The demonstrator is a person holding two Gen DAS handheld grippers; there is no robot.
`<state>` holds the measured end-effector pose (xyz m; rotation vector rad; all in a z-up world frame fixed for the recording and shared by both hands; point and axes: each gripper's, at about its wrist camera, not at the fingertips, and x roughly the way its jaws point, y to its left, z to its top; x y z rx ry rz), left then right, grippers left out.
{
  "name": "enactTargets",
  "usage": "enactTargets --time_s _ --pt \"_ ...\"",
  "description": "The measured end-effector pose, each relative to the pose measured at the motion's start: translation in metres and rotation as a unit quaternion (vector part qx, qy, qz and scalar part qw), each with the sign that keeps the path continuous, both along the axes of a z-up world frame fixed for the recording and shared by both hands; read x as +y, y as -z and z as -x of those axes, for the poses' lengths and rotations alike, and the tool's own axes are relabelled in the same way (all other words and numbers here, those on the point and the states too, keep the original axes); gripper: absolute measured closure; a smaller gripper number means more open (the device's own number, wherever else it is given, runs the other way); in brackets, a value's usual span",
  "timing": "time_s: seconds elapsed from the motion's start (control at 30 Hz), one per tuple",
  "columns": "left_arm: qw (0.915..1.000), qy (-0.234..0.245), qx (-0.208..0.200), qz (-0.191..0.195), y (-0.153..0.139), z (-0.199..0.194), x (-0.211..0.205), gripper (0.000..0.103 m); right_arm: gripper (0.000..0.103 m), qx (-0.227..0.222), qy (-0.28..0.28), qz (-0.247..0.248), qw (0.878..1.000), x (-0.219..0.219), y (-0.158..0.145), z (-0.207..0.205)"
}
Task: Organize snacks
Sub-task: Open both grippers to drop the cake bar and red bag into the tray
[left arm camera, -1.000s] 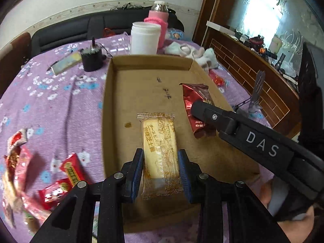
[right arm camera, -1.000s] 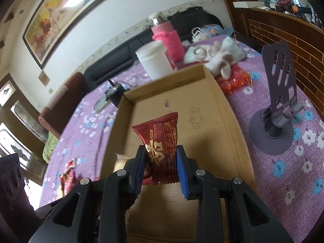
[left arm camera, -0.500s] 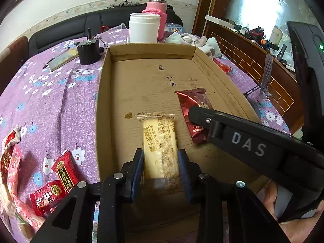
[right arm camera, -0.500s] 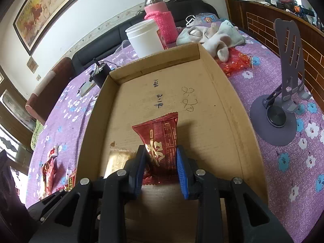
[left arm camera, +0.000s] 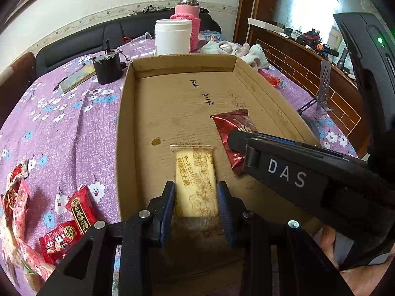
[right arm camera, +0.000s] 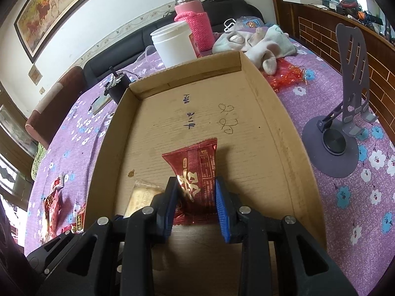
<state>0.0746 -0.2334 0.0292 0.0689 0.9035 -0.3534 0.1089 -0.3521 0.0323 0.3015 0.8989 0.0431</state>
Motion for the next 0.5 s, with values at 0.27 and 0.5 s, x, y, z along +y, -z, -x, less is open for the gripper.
enactTargets --time_s 0.27,0.5 --pt "0.9998 -0.003 -0.017 0.0 -0.007 0.005 0.003 0.067 0.068 -0.02 0.01 -0.003 1.0 -0.003 -0.01 0.005" --pt "0.9983 -0.01 -0.056 -0.012 -0.02 0.018 0.006 0.067 0.065 -0.051 0.024 -0.021 0.998 -0.009 -0.023 0.013"
